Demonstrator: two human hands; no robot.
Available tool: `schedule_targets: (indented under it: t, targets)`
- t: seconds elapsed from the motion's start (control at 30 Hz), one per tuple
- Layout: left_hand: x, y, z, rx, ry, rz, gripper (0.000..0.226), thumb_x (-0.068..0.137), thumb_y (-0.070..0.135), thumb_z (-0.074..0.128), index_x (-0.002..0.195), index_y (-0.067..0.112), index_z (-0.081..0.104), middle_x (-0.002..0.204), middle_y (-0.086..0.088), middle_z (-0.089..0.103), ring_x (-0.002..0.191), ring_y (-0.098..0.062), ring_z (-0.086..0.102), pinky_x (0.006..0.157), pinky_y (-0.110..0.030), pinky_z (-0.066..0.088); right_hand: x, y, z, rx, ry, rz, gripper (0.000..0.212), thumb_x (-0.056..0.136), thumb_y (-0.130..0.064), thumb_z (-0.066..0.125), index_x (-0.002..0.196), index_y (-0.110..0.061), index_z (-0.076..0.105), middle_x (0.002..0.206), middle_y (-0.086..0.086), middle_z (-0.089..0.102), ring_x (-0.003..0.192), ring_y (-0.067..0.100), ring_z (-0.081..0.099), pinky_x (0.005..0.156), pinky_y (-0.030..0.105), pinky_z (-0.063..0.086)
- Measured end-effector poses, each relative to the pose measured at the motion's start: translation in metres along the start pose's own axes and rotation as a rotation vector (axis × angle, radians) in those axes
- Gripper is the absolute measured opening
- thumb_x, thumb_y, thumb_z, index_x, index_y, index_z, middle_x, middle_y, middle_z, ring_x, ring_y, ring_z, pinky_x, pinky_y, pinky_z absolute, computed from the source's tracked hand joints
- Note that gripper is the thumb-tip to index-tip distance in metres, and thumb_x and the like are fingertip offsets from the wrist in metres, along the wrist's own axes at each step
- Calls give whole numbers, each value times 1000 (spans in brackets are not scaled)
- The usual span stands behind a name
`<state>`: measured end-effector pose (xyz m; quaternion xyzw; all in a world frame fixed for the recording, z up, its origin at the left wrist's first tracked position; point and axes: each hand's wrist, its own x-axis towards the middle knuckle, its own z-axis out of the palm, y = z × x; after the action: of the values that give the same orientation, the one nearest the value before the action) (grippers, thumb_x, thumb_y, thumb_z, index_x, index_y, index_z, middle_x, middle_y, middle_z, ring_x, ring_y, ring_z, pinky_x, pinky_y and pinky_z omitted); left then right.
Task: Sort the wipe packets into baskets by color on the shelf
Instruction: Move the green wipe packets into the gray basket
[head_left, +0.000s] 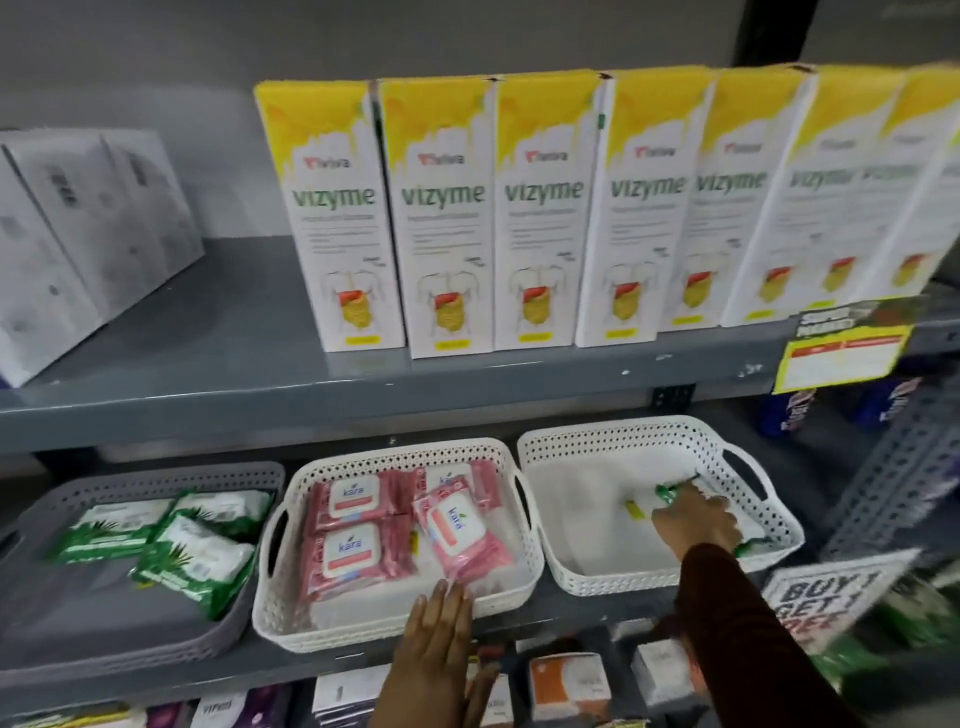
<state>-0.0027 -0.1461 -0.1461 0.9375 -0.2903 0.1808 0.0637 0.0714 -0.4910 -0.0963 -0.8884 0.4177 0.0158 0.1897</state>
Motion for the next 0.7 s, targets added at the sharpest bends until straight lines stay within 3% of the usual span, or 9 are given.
schedule_targets:
  t: [0.07, 0.13, 0.27, 0.37, 0.47, 0.57, 0.7]
  targets:
    - [11, 18, 2, 5, -46, 2, 65, 92, 51, 38, 119, 0, 66, 127, -15, 63, 114, -35, 61, 110, -36, 15, 6, 6, -1, -83, -17, 13, 63, 91, -28, 53, 149, -15, 33, 145, 25, 41, 130, 40, 43, 104, 44, 40]
    - [22, 34, 1, -7, -92, 9, 67, 95, 54, 33, 120, 1, 66, 128, -14, 63, 115, -33, 61, 109, -36, 15, 8, 6, -4, -131, -10, -31, 68, 92, -28, 52, 152, -13, 26, 142, 23, 49, 130, 38, 46, 103, 40, 42]
    - [32, 49, -2, -17, -156, 41, 69, 88, 57, 40, 122, 4, 65, 132, -11, 60, 118, -30, 59, 110, -36, 18, -4, -6, 3, -143, -51, -117, 70, 88, -35, 57, 147, -6, 34, 134, 16, 56, 124, 35, 53, 98, 39, 48]
    - [35, 50, -8, -44, -178, 49, 70, 96, 58, 27, 122, 6, 66, 132, -8, 61, 118, -27, 59, 111, -32, 13, -28, -17, 18, -160, -64, -215, 53, 78, -41, 62, 123, -14, 56, 124, 10, 53, 115, 32, 51, 94, 43, 47]
    - [32, 39, -17, -60, -200, 73, 65, 97, 55, 26, 122, 10, 67, 130, -4, 63, 117, -22, 60, 111, -29, 10, -37, -19, 19, -175, -90, -203, 53, 75, -41, 68, 123, -23, 51, 130, 11, 49, 119, 33, 45, 96, 46, 43]
    - [22, 23, -22, -70, -207, 76, 60, 88, 52, 40, 122, 11, 67, 129, -2, 64, 117, -21, 60, 111, -28, 12, -32, -19, 12, -69, -168, -206, 60, 80, -28, 71, 133, -24, 43, 127, 10, 57, 116, 32, 56, 98, 43, 47]
    - [1, -10, -26, -78, -156, 62, 66, 101, 48, 18, 120, 10, 68, 128, -4, 64, 115, -22, 62, 108, -31, 17, -50, -25, 17, 163, -153, -258, 57, 77, -27, 76, 127, -23, 50, 121, 11, 64, 108, 33, 62, 93, 41, 51]
